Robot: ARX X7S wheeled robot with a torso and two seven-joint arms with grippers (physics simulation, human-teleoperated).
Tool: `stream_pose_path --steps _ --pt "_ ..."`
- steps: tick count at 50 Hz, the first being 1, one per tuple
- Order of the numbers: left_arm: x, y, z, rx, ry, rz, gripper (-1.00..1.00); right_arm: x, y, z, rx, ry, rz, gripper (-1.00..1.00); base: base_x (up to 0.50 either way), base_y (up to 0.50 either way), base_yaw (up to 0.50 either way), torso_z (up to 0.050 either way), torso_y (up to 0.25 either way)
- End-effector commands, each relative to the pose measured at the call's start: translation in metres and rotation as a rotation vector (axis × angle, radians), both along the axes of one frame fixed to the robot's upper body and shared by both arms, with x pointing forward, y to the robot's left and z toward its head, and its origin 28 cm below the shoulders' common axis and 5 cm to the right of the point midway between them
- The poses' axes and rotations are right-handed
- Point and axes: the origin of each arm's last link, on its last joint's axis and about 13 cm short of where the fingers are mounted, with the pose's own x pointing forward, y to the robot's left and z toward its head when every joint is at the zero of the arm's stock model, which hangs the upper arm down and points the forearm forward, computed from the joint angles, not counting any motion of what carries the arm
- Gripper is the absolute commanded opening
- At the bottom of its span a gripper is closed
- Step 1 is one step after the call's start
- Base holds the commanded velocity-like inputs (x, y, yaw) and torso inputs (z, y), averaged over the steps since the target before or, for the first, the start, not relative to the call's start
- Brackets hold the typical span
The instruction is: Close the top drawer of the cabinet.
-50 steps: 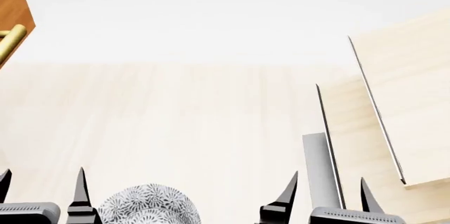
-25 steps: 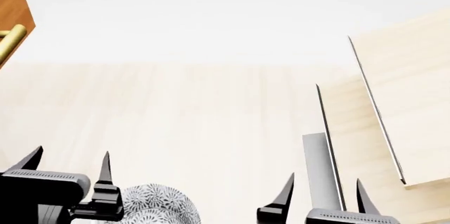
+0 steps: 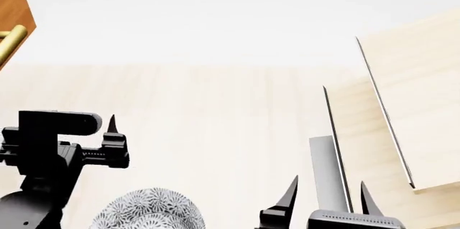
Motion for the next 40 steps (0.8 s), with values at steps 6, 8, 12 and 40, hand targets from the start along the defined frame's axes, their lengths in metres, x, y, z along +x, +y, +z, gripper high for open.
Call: stream_pose_path --steps 6,8,12,40 --pt "0.061 0.024 0.011 -0.13 0.098 0.067 1.0 0.003 0.0 -0.001 -0.001 0.005 -0.006 1.0 0.0 0.0 0.0 0.0 0.0" --pt "0.066 0.027 0.012 -0.164 0.125 0.06 1.0 0.003 0.0 -0.001 -0.001 0.006 -0.007 1.0 0.0 0.0 0.0 0.0 0.0" --pt "0.068 0.034 0.018 -0.221 0.152 0.067 1.0 0.005 -0.001 -0.001 0.001 0.007 -0.01 1.0 0.0 0.0 0.0 0.0 0.0" --pt "0.072 0.055 0.043 -0.4 0.182 0.06 1.0 0.01 0.0 -0.007 0.001 0.027 -0.019 1.0 0.0 0.0 0.0 0.0 0.0"
